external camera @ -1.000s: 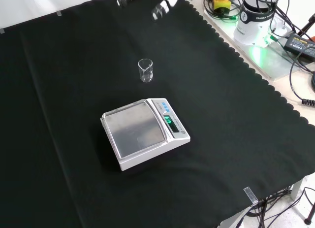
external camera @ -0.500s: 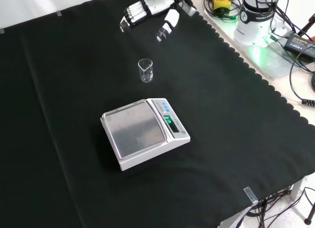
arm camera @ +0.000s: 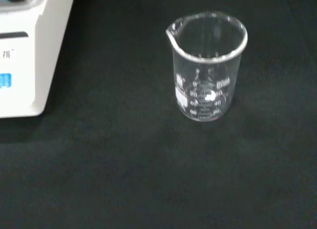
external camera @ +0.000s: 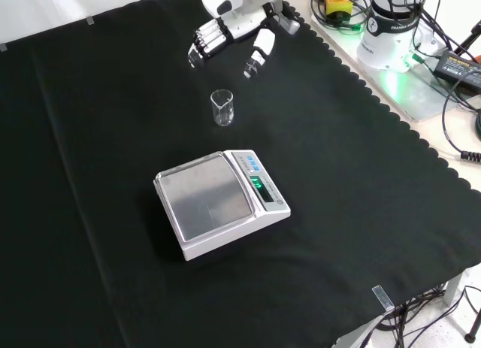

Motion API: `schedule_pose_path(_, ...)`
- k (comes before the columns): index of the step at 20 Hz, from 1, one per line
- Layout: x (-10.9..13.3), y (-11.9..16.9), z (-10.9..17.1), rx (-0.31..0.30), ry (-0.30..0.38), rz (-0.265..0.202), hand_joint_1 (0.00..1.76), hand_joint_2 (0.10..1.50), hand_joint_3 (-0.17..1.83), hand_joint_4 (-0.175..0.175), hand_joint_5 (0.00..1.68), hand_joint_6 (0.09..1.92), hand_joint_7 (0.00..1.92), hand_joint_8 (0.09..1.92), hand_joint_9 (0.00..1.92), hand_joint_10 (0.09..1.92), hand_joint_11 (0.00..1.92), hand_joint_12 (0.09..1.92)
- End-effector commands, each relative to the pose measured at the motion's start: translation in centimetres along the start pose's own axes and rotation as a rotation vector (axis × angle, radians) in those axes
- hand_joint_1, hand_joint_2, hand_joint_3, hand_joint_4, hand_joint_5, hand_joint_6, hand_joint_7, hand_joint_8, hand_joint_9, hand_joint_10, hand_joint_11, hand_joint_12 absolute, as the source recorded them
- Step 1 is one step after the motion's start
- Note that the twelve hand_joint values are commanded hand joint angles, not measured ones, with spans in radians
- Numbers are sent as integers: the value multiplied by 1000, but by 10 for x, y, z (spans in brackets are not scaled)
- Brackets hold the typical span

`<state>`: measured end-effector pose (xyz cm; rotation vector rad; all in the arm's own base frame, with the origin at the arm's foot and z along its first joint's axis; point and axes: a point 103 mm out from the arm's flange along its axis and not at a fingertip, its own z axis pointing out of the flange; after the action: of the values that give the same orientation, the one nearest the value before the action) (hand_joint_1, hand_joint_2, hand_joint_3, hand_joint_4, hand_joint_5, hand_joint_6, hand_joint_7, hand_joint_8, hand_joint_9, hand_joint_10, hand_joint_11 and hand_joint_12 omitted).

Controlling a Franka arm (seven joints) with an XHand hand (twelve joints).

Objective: Pick up the beaker.

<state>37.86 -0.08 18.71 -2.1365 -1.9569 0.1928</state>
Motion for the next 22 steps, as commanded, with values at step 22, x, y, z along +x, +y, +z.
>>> schedule_pose_path(22,10,24,96,137,8,73,74,982,240,-43,183,87,0,430,0,606,0,1455)
